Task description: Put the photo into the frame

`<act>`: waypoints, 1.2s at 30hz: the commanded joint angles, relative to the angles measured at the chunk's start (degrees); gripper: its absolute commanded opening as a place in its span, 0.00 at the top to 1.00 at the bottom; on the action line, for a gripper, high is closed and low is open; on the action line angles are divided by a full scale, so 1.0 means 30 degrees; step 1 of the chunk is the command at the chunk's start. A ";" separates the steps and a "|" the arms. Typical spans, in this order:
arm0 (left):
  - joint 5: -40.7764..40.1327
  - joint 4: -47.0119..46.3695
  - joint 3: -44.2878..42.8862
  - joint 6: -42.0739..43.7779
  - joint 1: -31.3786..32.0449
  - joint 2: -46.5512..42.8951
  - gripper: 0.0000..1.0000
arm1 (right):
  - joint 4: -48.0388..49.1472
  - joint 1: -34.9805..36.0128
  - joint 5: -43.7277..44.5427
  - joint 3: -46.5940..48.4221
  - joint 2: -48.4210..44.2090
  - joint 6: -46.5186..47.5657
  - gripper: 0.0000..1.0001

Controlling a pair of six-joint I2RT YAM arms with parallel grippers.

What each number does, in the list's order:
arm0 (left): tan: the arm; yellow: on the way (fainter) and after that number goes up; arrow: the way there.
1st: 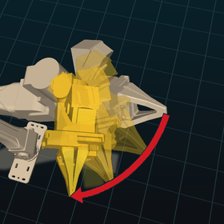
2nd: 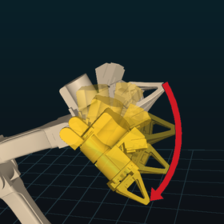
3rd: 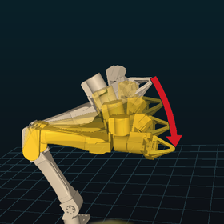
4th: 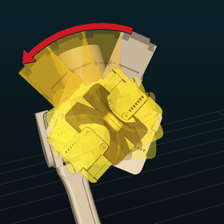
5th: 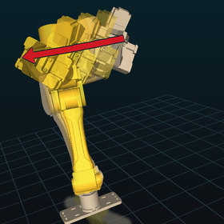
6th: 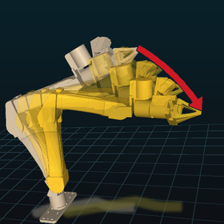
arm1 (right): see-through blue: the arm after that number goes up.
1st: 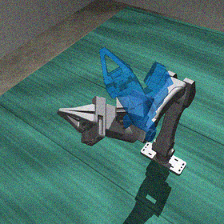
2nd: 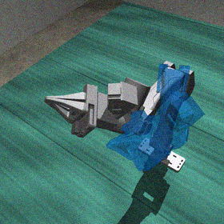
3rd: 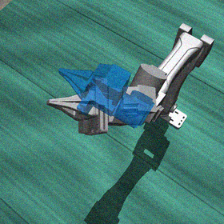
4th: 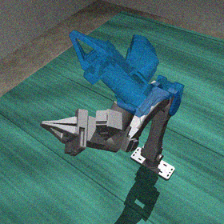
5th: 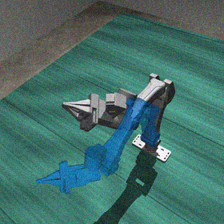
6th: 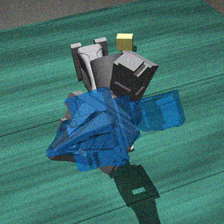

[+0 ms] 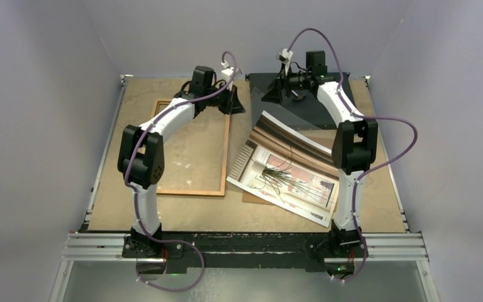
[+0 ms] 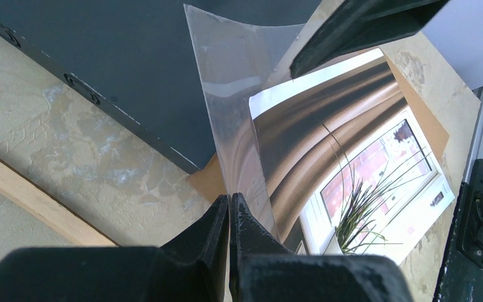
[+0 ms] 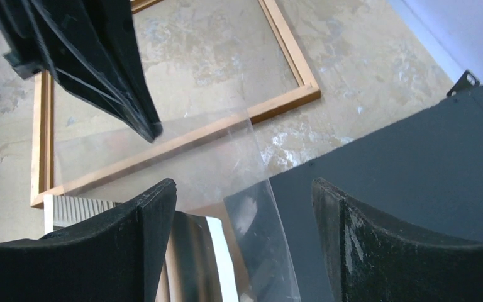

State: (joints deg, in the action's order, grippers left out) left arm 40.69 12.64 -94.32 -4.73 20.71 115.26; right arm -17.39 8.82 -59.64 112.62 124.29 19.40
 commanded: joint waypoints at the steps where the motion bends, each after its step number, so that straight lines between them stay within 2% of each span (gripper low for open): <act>1: 0.0442 -0.0323 -0.0170 0.0753 0.0026 -0.1232 1.00 | -0.0576 -0.0386 -0.1182 0.0389 0.0376 0.0664 0.20; 8: 0.0411 -0.0329 -0.0145 0.0848 0.0026 -0.1210 1.00 | -0.0404 -0.0413 -0.1991 -0.0231 0.0734 0.0976 0.21; 17: 0.0293 -0.0020 -0.0086 0.1311 0.0026 -0.1257 1.00 | -0.0708 -0.0536 -0.3230 0.0781 0.2369 0.1137 0.23; 20: 0.0248 0.0025 -0.0084 0.1370 0.0011 -0.1272 1.00 | -0.0703 -0.0537 -0.3678 0.0994 0.2647 0.0985 0.26; 22: 0.0187 -0.0036 -0.0060 0.1350 0.0033 -0.1295 1.00 | -0.0816 -0.0530 -0.4158 0.1122 0.2768 0.1005 0.32; 24: 0.0121 -0.0129 -0.0027 0.1303 0.0013 -0.1265 1.00 | -0.0972 -0.0539 -0.4647 0.1134 0.2764 0.1076 0.43; 30: -0.0340 -0.0505 0.0226 0.1117 0.0011 -0.1265 1.00 | -0.0530 -0.0762 -0.5764 0.1012 0.2347 0.0454 0.81; 35: -0.1029 -0.0995 0.0556 0.0867 -0.0017 -0.1263 1.00 | 0.1316 -0.0815 -0.5873 0.0019 0.1447 -0.0987 1.00; 36: -0.1245 -0.1040 0.0602 0.0799 -0.0018 -0.1271 0.98 | 0.1669 -0.0806 -0.5807 -0.0233 0.1258 -0.1255 1.00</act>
State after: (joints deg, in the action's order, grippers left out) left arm 37.41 12.29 -93.08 -2.31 20.47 114.72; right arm -18.37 6.24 -76.23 113.32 133.60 18.94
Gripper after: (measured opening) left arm 0.004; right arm 0.026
